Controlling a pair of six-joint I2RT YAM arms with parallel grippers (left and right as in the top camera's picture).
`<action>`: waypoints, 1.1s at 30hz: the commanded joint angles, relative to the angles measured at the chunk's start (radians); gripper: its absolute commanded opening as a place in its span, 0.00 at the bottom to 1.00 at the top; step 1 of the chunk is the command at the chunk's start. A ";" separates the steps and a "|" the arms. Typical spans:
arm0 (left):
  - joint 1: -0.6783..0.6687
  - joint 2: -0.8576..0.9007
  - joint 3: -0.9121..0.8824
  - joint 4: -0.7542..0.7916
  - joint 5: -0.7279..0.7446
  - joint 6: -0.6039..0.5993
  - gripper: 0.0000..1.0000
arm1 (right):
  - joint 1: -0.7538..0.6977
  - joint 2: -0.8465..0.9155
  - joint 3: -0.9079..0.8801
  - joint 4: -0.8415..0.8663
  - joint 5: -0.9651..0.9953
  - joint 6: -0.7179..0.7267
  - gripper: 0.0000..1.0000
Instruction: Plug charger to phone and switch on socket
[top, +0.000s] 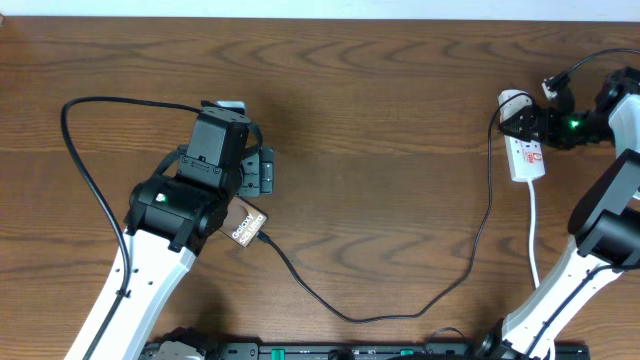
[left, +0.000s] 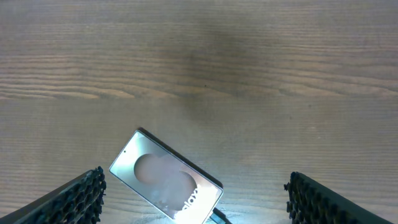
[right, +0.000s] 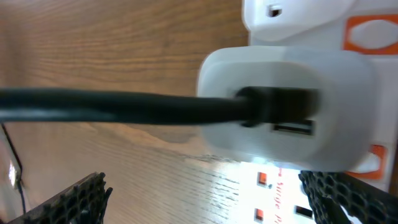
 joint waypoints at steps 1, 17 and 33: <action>-0.002 0.002 0.015 -0.003 -0.016 0.009 0.91 | -0.035 0.024 0.050 0.005 0.024 0.010 0.99; -0.002 0.002 0.015 -0.003 -0.016 0.009 0.91 | -0.033 0.024 0.071 -0.015 0.055 0.038 0.99; -0.002 0.002 0.015 -0.003 -0.016 0.009 0.92 | 0.033 0.024 0.043 -0.007 0.043 0.038 0.99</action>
